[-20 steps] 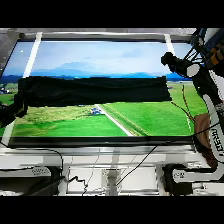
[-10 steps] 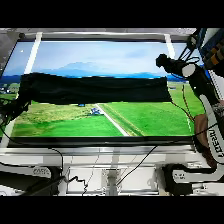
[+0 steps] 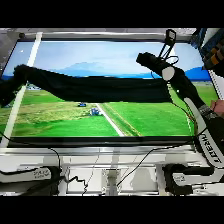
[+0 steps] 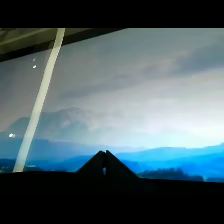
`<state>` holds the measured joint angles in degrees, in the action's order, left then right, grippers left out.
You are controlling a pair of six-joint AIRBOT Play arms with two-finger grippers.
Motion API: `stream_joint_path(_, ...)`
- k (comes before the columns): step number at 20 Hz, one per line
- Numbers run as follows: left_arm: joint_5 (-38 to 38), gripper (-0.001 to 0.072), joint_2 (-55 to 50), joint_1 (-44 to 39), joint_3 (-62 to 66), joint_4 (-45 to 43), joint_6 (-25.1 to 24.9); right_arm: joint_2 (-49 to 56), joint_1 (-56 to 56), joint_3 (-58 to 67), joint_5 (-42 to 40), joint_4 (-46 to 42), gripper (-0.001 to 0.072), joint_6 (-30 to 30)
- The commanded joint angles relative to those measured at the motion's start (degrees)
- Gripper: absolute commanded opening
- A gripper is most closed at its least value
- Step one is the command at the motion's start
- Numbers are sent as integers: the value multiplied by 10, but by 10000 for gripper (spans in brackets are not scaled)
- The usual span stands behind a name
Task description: Fold the clothes and pants, and hang the long-sleeved shirts on hangers.
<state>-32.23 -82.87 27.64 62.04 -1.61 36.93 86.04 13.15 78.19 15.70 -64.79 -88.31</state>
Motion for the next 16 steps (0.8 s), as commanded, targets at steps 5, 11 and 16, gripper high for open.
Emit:
stream_joint_path(5, -64, 58, 135, -38, 15, -111, -4, 73, 56, 73, 129, 1, 18, -39)
stream_joint_path(11, -155, 59, 169, -45, 15, -119, -20, 232, 138, 279, 230, 13, 18, -59)
stream_joint_path(16, -195, 59, 174, -57, 15, -117, -29, 350, 234, 392, 250, 95, 18, -56)
